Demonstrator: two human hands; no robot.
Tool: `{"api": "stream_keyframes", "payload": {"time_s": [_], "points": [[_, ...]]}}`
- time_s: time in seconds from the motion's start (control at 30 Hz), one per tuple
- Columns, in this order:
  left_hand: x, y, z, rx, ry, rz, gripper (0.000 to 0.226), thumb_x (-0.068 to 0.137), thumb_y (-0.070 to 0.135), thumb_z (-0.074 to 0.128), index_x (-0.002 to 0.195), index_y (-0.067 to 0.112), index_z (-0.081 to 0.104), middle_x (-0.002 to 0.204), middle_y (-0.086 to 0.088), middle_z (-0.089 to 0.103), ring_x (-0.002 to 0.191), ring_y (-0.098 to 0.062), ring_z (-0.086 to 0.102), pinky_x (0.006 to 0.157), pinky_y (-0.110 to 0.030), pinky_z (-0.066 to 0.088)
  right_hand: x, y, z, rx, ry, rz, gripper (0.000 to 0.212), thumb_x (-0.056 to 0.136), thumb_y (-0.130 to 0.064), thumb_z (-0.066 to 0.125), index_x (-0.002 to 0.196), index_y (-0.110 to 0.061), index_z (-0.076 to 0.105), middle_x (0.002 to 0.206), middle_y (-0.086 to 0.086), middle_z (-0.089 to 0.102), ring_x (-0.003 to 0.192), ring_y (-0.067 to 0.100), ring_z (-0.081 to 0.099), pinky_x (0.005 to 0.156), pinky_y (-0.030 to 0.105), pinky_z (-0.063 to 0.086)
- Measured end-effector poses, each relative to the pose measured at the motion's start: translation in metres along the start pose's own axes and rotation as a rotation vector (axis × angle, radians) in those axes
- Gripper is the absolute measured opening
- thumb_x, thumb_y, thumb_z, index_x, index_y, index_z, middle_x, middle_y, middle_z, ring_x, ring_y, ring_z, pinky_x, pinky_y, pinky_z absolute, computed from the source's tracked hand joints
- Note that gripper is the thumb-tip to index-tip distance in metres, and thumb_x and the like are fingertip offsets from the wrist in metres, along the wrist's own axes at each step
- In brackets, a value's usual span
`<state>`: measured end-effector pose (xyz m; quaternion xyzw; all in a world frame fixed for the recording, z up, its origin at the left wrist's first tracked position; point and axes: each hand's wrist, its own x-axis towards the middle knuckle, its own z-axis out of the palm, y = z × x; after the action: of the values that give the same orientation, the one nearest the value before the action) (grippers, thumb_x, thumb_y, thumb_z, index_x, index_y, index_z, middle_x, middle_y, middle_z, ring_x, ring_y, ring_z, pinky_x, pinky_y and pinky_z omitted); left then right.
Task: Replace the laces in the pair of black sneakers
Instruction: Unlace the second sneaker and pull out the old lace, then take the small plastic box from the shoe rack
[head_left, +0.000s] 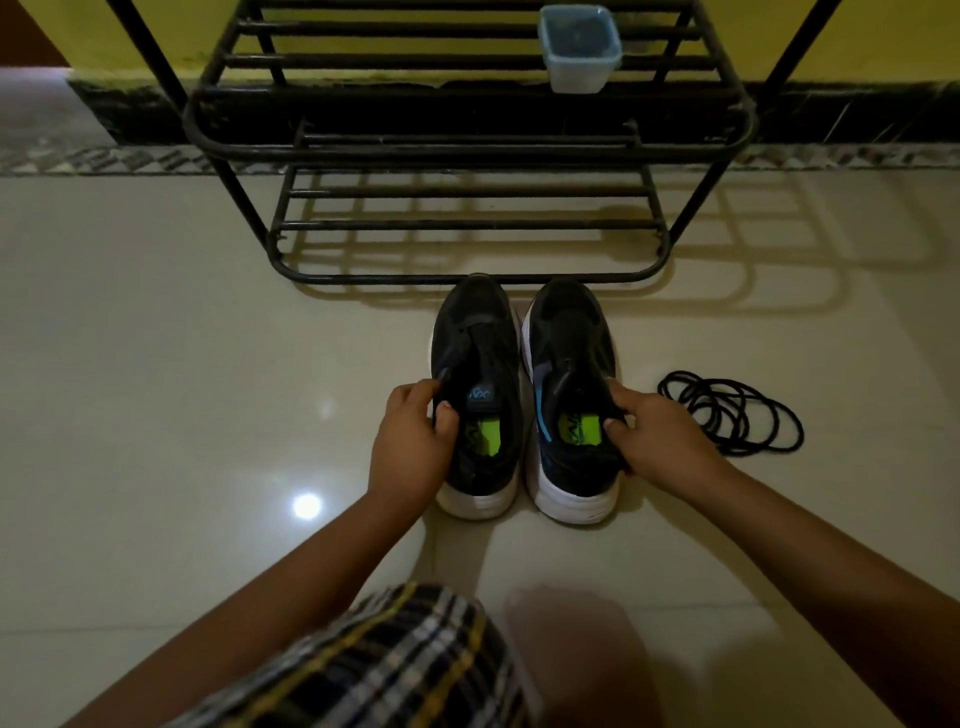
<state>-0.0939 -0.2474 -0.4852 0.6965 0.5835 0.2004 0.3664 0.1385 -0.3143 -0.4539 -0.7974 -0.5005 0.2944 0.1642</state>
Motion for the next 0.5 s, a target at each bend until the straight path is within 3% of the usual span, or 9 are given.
{"api": "stream_keyframes", "payload": {"time_s": [0.1, 0.13, 0.17, 0.23, 0.3, 0.37, 0.43, 0.5], "points": [[-0.004, 0.0, 0.0, 0.003, -0.001, 0.004, 0.032, 0.096, 0.022, 0.045, 0.125, 0.015, 0.054, 0.124, -0.01, 0.05, 0.09, -0.024, 0.06, 0.082, -0.04, 0.052, -0.02, -0.001, 0.021, -0.186, -0.023, -0.04, 0.044, 0.093, -0.017, 0.045, 0.138, -0.021, 0.048, 0.099, 0.021, 0.065, 0.085, 0.035, 0.064, 0.071, 0.034, 0.049], [-0.004, 0.001, -0.001, 0.007, -0.003, 0.008, 0.032, 0.096, 0.022, 0.045, 0.126, 0.015, 0.054, 0.123, -0.009, 0.05, 0.088, -0.022, 0.059, 0.082, -0.039, 0.052, -0.045, 0.006, 0.036, -0.328, 0.11, -0.108, 0.034, 0.094, -0.019, 0.043, 0.125, -0.019, 0.058, 0.092, 0.019, 0.062, 0.074, 0.034, 0.064, 0.064, 0.037, 0.05], [-0.004, 0.001, -0.002, 0.008, -0.008, 0.014, 0.032, 0.096, 0.022, 0.046, 0.126, 0.015, 0.054, 0.123, -0.009, 0.05, 0.086, -0.02, 0.059, 0.082, -0.037, 0.052, -0.073, 0.003, 0.045, -0.234, -0.062, 0.031, 0.025, 0.095, -0.021, 0.043, 0.105, -0.018, 0.065, 0.081, 0.014, 0.057, 0.061, 0.031, 0.061, 0.055, 0.038, 0.049], [-0.004, 0.003, -0.007, 0.005, -0.031, 0.025, 0.031, 0.096, 0.023, 0.046, 0.125, 0.016, 0.054, 0.123, -0.009, 0.05, 0.083, -0.017, 0.058, 0.081, -0.034, 0.051, -0.111, 0.021, 0.096, -0.15, -0.174, -0.082, 0.018, 0.091, -0.024, 0.045, 0.082, -0.022, 0.061, 0.066, 0.005, 0.054, 0.047, 0.025, 0.054, 0.046, 0.033, 0.044], [-0.002, 0.006, -0.013, 0.011, -0.068, 0.022, 0.03, 0.096, 0.026, 0.047, 0.125, 0.018, 0.053, 0.124, -0.008, 0.051, 0.086, -0.015, 0.058, 0.079, -0.031, 0.05, -0.129, 0.028, 0.129, -0.28, -0.068, -0.228, 0.008, 0.086, -0.027, 0.05, 0.081, -0.025, 0.056, 0.062, -0.001, 0.057, 0.045, 0.021, 0.053, 0.045, 0.03, 0.043], [0.003, 0.012, -0.024, 0.019, -0.079, 0.028, 0.031, 0.096, 0.028, 0.049, 0.125, 0.018, 0.053, 0.126, -0.004, 0.052, 0.087, -0.009, 0.057, 0.071, -0.018, 0.046, -0.096, 0.033, 0.095, -0.25, -0.212, -0.254, 0.014, 0.077, -0.034, 0.065, 0.079, -0.028, 0.052, 0.064, -0.002, 0.053, 0.044, 0.018, 0.051, 0.043, 0.029, 0.044], [0.01, 0.026, -0.041, 0.016, -0.046, 0.068, 0.033, 0.095, 0.03, 0.05, 0.125, 0.017, 0.053, 0.123, 0.002, 0.052, 0.083, 0.0, 0.053, 0.063, -0.007, 0.039, -0.046, 0.011, 0.009, -0.151, -0.126, -0.257, 0.027, 0.074, -0.048, 0.071, 0.088, -0.031, 0.055, 0.083, 0.0, 0.056, 0.053, 0.01, 0.052, 0.052, 0.028, 0.047], [0.024, 0.05, -0.061, -0.002, -0.005, 0.146, 0.029, 0.095, 0.029, 0.05, 0.122, 0.018, 0.055, 0.116, 0.007, 0.053, 0.08, 0.008, 0.05, 0.06, -0.002, 0.038, 0.01, -0.033, -0.061, -0.111, 0.07, -0.268, 0.029, 0.088, -0.044, 0.059, 0.115, -0.034, 0.057, 0.111, -0.005, 0.062, 0.078, 0.006, 0.056, 0.072, 0.024, 0.044]]}}
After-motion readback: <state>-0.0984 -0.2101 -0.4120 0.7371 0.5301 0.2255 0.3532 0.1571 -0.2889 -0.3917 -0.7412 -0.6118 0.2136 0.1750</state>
